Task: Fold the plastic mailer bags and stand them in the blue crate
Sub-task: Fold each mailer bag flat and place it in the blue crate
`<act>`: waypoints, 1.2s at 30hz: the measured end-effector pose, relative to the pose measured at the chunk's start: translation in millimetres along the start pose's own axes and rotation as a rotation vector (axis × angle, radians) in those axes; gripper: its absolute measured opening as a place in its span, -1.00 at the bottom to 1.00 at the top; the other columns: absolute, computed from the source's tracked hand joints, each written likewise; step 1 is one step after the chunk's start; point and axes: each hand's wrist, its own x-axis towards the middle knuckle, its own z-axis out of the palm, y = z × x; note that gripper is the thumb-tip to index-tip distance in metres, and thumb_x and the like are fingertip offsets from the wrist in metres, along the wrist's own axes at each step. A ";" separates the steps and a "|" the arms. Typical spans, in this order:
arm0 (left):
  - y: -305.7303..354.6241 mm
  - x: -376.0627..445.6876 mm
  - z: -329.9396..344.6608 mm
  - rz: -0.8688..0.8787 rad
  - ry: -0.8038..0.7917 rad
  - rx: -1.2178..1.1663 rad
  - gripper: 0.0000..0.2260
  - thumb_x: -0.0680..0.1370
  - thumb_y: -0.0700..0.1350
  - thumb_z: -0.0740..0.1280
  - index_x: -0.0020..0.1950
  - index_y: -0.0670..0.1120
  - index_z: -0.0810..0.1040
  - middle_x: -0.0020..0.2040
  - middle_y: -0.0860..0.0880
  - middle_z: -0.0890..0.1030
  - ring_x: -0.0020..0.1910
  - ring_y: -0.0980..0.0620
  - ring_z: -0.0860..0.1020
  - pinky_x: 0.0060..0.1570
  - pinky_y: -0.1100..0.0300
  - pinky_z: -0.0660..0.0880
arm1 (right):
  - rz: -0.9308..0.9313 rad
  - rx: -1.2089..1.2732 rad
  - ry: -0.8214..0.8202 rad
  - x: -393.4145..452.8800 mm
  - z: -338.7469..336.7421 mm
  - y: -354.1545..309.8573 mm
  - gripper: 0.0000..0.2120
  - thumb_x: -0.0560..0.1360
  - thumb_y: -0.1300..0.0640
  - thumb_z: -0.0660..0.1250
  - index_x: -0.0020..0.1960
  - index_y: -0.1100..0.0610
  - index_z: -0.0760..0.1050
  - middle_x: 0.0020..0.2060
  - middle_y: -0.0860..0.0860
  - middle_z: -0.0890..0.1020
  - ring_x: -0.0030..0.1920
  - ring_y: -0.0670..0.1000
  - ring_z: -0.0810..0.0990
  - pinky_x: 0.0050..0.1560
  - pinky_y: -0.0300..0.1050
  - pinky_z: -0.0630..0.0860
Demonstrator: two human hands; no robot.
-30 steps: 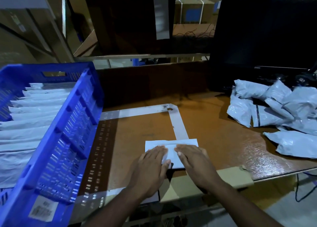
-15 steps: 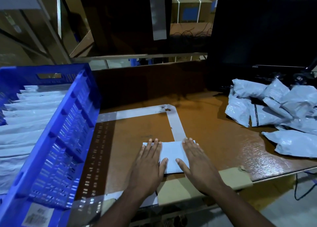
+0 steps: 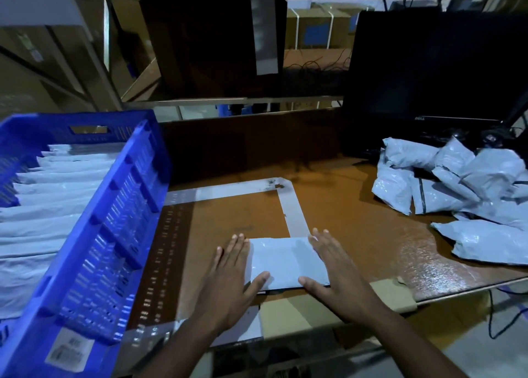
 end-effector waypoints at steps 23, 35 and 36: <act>0.4 31.7 -33.8 -0.240 0.225 -0.290 -0.36 0.50 0.12 0.50 0.52 0.09 0.34 0.35 0.04 0.51 0.21 0.06 0.55 0.07 0.11 0.58 | 0.260 -0.194 0.162 57.2 -21.9 -19.7 -0.60 0.63 -0.20 0.17 0.34 0.00 0.44 0.22 0.00 0.54 0.19 0.01 0.50 0.09 -0.06 0.47; 23.4 21.7 4.2 0.202 -0.061 0.136 -0.44 0.69 0.13 -0.19 0.67 -0.02 -0.15 0.64 0.08 -0.22 0.60 0.17 -0.27 0.50 0.20 -0.39 | -0.023 -0.399 0.086 23.0 46.0 -31.9 -0.47 0.70 -0.05 -0.11 0.52 0.18 0.33 0.50 0.08 0.35 0.51 0.05 0.31 0.45 0.00 0.09; 22.0 22.0 6.7 0.203 -0.066 0.151 -0.41 0.65 0.14 -0.26 0.67 -0.02 -0.16 0.64 0.07 -0.23 0.59 0.16 -0.29 0.53 0.17 -0.37 | -0.015 -0.378 0.092 23.3 43.6 -33.4 -0.46 0.71 -0.05 -0.15 0.52 0.17 0.33 0.50 0.08 0.35 0.51 0.05 0.33 0.46 -0.02 0.07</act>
